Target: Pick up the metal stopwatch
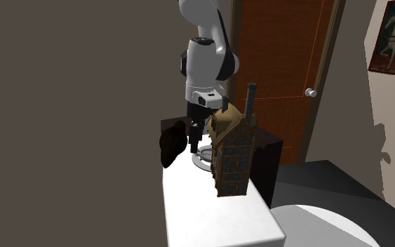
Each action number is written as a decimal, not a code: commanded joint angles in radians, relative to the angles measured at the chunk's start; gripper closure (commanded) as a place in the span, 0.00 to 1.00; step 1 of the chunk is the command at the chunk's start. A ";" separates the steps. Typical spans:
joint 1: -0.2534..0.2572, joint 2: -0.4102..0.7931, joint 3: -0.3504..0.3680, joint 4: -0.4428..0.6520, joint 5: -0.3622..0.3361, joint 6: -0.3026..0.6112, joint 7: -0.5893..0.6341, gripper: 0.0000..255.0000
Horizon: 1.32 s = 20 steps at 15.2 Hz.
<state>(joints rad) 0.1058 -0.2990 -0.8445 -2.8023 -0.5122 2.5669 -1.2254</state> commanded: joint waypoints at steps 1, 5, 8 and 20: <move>0.023 0.048 -0.025 -0.002 0.019 0.052 -0.023 0.00; 0.075 0.143 -0.070 -0.011 0.089 0.148 -0.070 0.00; 0.083 0.156 -0.075 -0.013 0.103 0.161 -0.078 1.00; 0.042 0.083 -0.043 -0.006 0.040 0.089 -0.037 1.00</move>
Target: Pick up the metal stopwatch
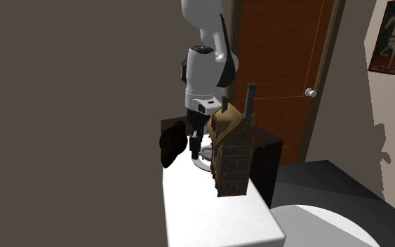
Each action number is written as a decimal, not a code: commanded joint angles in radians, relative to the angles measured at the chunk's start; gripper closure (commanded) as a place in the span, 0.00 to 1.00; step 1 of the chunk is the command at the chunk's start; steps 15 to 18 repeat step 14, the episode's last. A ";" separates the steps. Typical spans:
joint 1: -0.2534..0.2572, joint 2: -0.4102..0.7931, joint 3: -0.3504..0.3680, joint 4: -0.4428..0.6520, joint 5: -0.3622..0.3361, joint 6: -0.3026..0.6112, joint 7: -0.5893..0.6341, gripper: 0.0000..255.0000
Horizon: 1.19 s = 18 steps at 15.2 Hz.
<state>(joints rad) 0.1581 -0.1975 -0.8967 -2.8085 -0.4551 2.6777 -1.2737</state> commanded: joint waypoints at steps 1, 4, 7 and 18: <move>-0.022 -0.041 0.020 0.002 -0.032 -0.046 0.021 1.00; -0.050 -0.106 0.050 0.011 -0.061 -0.116 0.042 1.00; -0.071 -0.166 0.078 0.020 -0.077 -0.183 0.054 1.00; -0.098 -0.255 0.123 0.041 -0.084 -0.292 0.062 1.00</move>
